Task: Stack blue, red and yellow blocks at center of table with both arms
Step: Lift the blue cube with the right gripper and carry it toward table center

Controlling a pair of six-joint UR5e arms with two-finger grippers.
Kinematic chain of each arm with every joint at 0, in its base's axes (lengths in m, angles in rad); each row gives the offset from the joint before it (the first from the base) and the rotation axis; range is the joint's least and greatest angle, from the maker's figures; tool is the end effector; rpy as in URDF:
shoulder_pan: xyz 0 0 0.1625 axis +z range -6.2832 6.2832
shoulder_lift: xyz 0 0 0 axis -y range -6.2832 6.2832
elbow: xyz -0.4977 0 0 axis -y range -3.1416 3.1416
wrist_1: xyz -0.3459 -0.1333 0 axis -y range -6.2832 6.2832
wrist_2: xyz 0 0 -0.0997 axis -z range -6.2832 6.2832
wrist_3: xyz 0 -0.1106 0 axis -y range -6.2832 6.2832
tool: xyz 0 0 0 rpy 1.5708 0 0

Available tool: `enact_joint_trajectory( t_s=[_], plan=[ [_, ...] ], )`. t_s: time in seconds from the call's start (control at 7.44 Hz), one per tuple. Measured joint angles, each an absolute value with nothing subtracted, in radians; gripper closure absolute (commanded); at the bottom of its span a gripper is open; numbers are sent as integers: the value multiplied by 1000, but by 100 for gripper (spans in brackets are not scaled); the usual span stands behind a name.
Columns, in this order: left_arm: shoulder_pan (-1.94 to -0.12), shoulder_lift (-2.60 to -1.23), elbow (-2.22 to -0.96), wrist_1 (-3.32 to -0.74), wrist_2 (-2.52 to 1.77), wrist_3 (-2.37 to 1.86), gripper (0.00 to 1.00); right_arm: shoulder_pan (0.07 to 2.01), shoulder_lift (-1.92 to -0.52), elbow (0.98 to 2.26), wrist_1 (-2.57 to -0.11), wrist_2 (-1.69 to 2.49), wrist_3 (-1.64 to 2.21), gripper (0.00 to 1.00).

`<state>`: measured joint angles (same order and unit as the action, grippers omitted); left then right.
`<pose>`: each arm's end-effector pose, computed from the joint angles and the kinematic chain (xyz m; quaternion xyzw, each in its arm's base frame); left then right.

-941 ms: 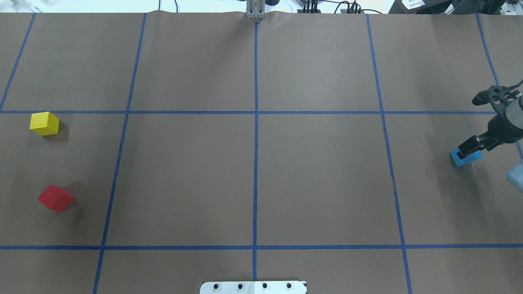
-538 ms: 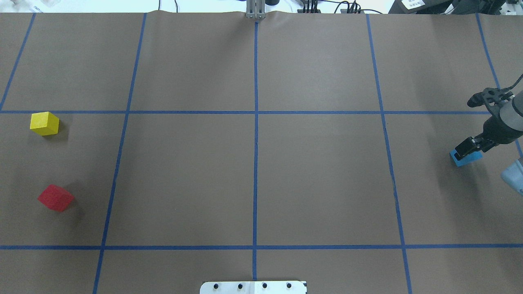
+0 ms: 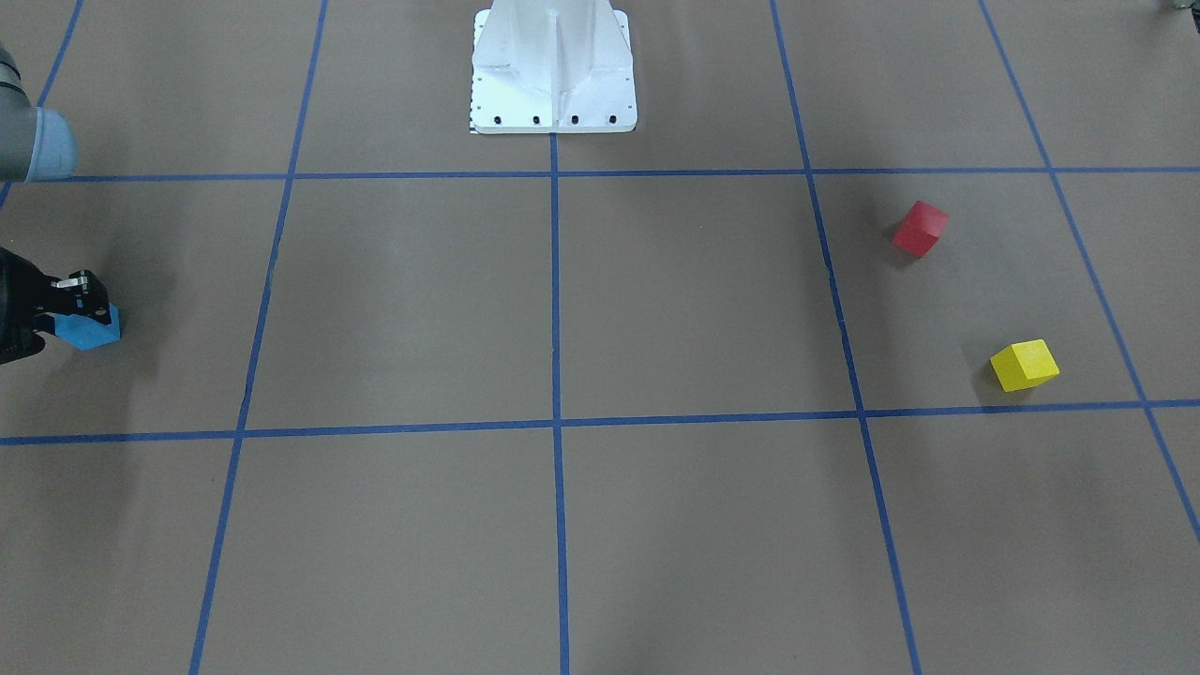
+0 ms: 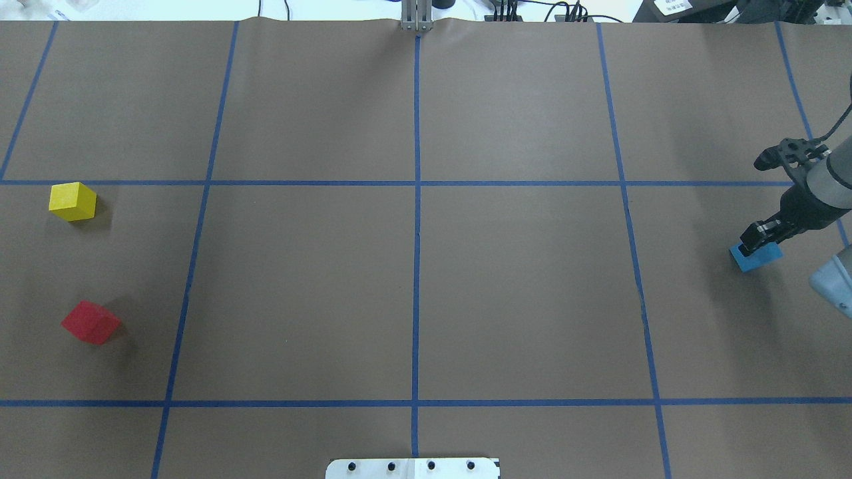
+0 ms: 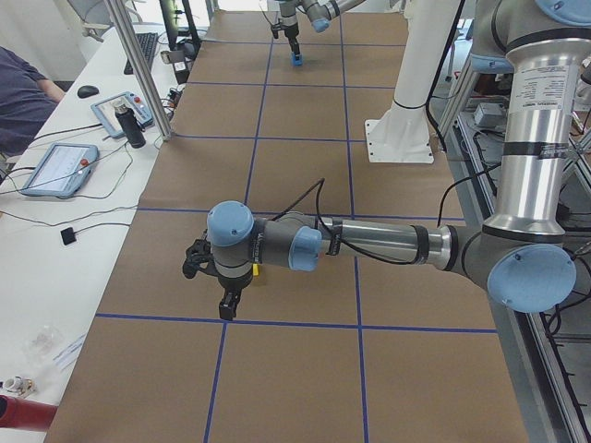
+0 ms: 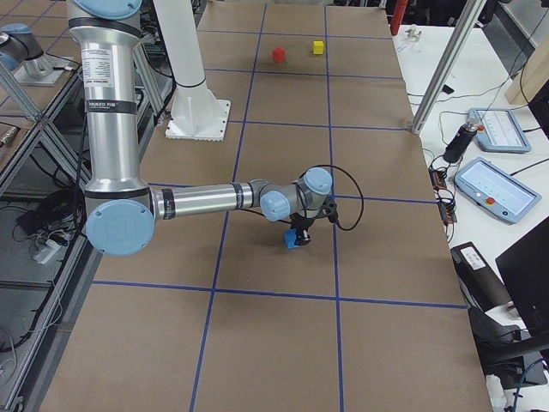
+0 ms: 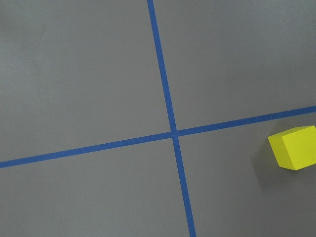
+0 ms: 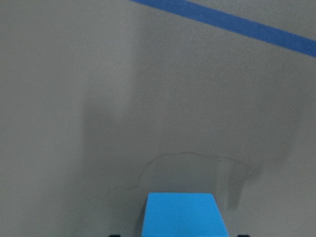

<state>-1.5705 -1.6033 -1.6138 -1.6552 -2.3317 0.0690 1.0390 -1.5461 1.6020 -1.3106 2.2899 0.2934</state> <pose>-0.0569 -0.4723 0.6970 0.0868 0.3674 0.0617 0.9239 -0.1904 -0.4429 0.6888 -0.0044 -0.3774 -0.1649 0.9112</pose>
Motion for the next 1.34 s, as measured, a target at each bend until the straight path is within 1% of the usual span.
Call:
enact_joint_trajectory(
  t_s=[0.4, 0.54, 0.67, 0.94, 1.07, 1.34],
  plan=[
    [-1569, -1604, -1614, -1655, -2332, 69, 0, 1106, -1535, 1668, -1327, 2323, 282, 100],
    [-1569, -1604, -1615, -1655, -2332, 69, 0, 1131, -1495, 1686, -1363, 2345, 285, 100],
    [-1569, -1605, -1619, -1655, -2332, 69, 0, 1138, -1412, 1691, -1447, 2354, 289, 100],
    [-1569, -1605, -1626, -1654, -2332, 69, 0, 1094, -1180, 1651, -1605, 2339, 348, 100],
    [-1569, -1605, -1626, -1655, -2332, 66, 0, 1041, -1070, 1600, -1630, 2302, 439, 100],
    [-1569, -1606, -1626, -1655, -2333, 55, 0, 921, -857, 1448, -1634, 2203, 617, 100]
  ],
)
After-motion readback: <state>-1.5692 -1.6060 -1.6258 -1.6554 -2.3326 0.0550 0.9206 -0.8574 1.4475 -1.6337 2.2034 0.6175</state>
